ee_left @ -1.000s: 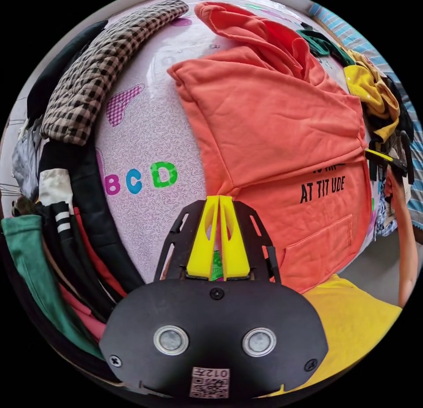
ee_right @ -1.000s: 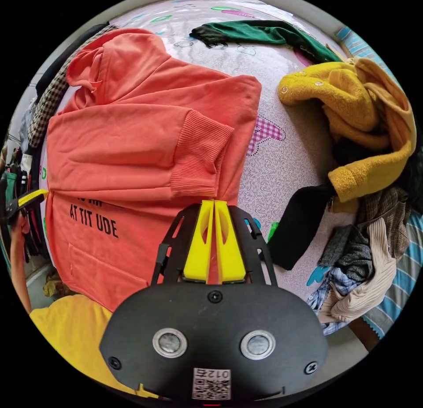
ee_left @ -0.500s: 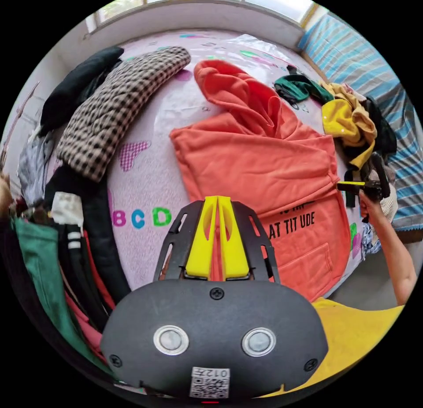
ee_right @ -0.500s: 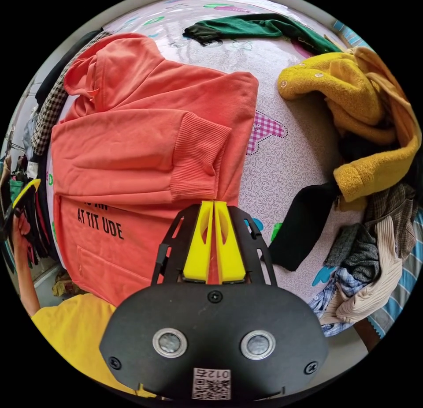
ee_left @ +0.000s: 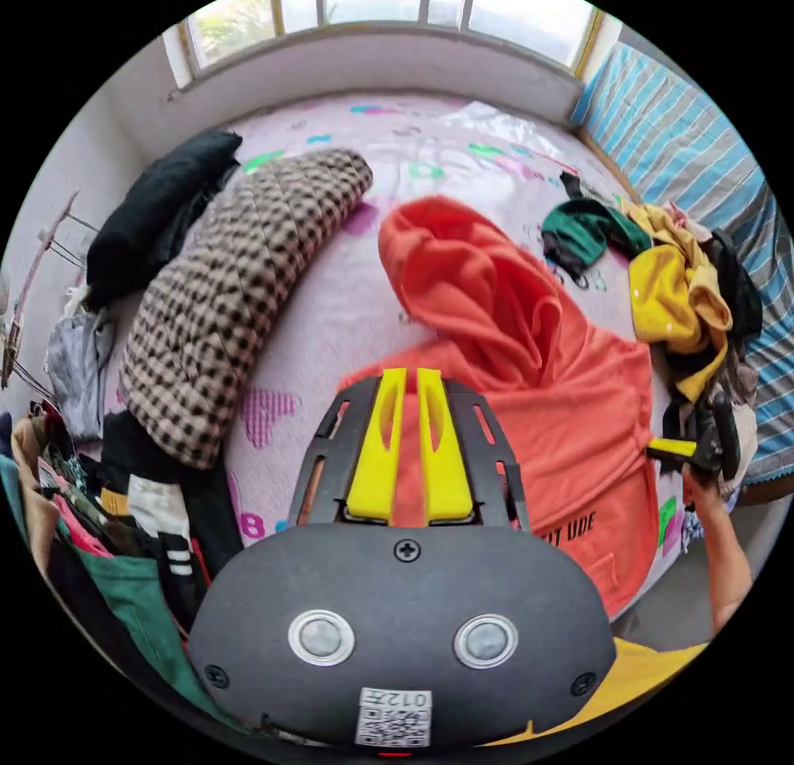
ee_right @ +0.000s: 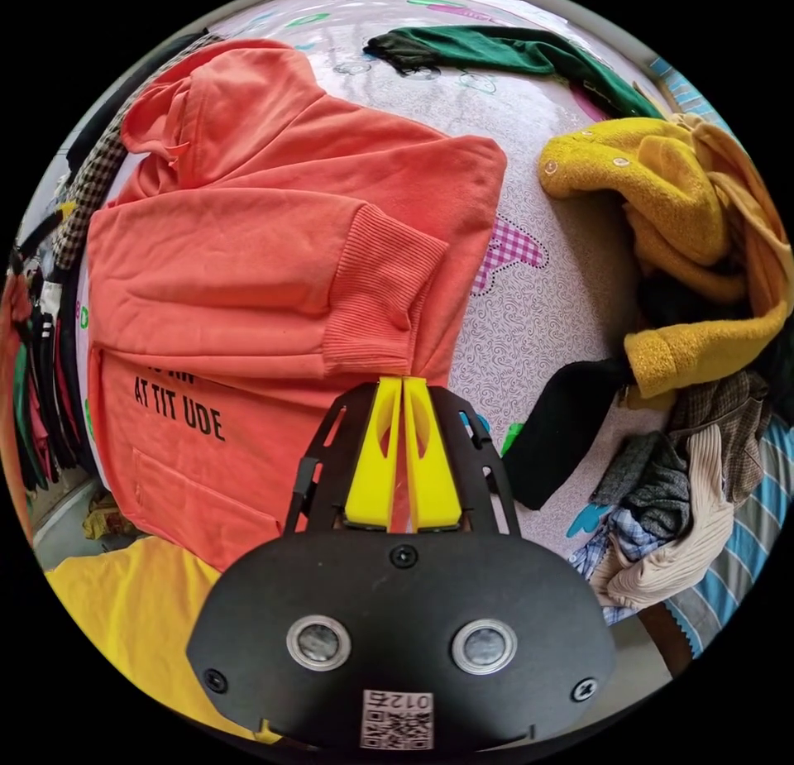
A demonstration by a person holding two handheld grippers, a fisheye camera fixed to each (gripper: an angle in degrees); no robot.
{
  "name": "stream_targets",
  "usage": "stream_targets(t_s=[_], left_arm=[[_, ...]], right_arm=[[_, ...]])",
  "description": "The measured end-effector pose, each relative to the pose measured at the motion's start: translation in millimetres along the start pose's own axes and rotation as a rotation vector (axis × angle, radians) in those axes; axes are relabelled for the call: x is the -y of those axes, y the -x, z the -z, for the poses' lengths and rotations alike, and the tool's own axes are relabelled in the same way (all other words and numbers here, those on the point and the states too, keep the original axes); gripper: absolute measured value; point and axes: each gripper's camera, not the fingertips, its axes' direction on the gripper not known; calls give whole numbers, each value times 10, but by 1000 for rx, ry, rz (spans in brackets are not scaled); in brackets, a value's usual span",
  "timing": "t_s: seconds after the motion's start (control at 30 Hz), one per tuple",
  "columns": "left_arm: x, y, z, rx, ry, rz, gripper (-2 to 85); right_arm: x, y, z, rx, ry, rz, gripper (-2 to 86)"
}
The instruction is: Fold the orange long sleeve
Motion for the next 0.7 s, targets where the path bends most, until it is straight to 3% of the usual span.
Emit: stream_targets(t_s=[0.17, 0.3, 0.5, 0.6, 0.7], left_arm=[[699, 21, -271, 122, 60, -33, 94], [862, 31, -424, 246, 94, -45, 59], [698, 200, 8, 27, -17, -51, 10], [466, 179, 499, -108, -141, -147, 4], [256, 122, 893, -159, -190, -226, 2]], right_arm=[[-44, 163, 52, -41, 14, 16, 6], [-123, 257, 90, -59, 4, 24, 6], [-384, 287, 419, -38, -34, 38, 4], [-652, 404, 984, -123, -247, 16, 8], [-679, 689, 1480, -81, -447, 113, 18]])
